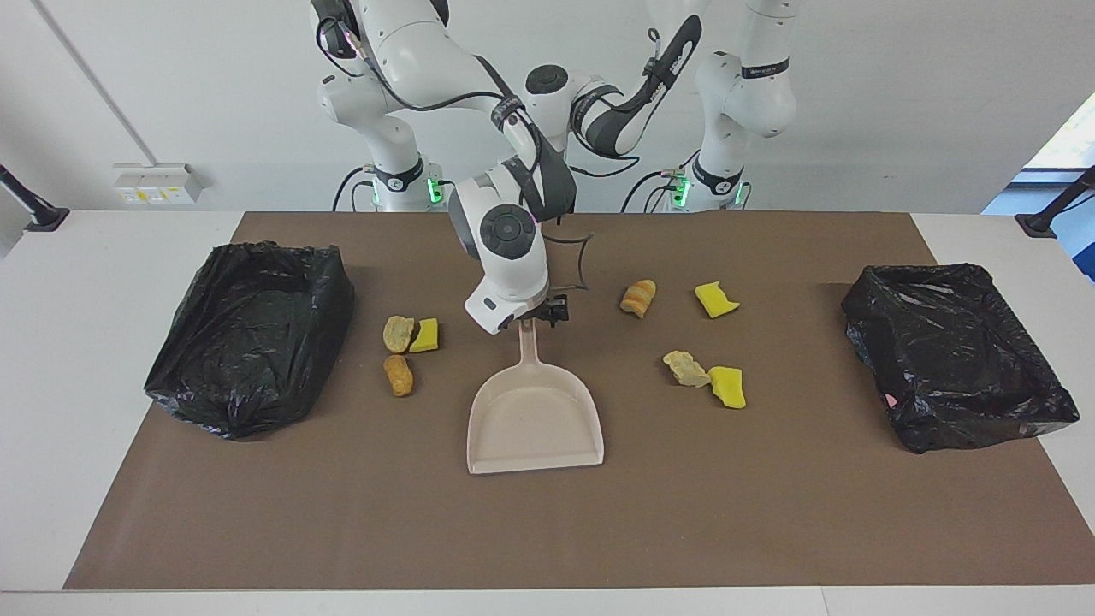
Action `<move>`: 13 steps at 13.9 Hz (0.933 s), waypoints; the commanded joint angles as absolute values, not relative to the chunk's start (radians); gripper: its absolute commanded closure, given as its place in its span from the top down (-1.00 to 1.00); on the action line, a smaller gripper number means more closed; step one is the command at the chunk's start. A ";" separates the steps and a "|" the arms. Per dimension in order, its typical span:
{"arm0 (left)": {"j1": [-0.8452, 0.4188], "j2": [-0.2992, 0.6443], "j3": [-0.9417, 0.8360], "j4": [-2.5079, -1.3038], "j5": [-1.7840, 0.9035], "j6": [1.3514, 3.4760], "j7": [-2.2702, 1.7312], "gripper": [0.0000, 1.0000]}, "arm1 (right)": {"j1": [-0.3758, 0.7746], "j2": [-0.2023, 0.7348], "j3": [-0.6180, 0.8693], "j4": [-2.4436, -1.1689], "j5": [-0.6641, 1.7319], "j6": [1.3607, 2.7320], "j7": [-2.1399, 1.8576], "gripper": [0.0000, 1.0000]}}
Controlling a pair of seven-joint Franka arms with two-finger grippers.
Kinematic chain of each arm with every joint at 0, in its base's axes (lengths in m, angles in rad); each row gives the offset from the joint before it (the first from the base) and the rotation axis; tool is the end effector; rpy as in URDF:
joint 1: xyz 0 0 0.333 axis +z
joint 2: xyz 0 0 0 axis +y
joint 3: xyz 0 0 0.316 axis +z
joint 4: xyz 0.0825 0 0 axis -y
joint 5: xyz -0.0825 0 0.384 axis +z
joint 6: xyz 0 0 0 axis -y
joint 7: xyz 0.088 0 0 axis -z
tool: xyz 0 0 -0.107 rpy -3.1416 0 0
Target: Sweep and dump trash in bin
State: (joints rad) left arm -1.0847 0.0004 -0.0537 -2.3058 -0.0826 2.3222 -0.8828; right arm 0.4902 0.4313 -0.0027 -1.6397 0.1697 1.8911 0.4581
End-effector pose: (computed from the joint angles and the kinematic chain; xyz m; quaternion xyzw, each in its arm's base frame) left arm 0.2134 -0.4659 0.3470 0.9945 -0.0996 -0.0215 0.0229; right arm 0.5697 0.3164 0.3537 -0.9928 0.0191 0.1148 0.0279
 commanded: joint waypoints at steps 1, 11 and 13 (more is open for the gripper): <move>-1.109 0.006 -0.037 -2.295 -0.092 2.310 -0.890 0.14 | 0.486 0.431 0.000 -1.652 0.167 1.930 0.440 -0.18; -1.121 -0.014 -0.037 -2.283 -0.094 2.200 -0.891 -1.00 | 0.479 0.382 -0.002 -1.618 0.052 1.898 0.414 -1.00; -1.111 -0.043 -0.028 -2.252 -0.094 2.113 -0.881 -1.00 | 0.468 0.333 -0.009 -1.618 0.046 1.858 0.339 -1.00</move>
State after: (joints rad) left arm -1.1063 -0.0049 -0.0472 -2.2823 -0.0827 2.2045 -0.8829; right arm 0.4881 0.3997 -0.0094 -1.6114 0.0593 1.8990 0.4145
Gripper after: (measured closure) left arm 0.744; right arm 0.678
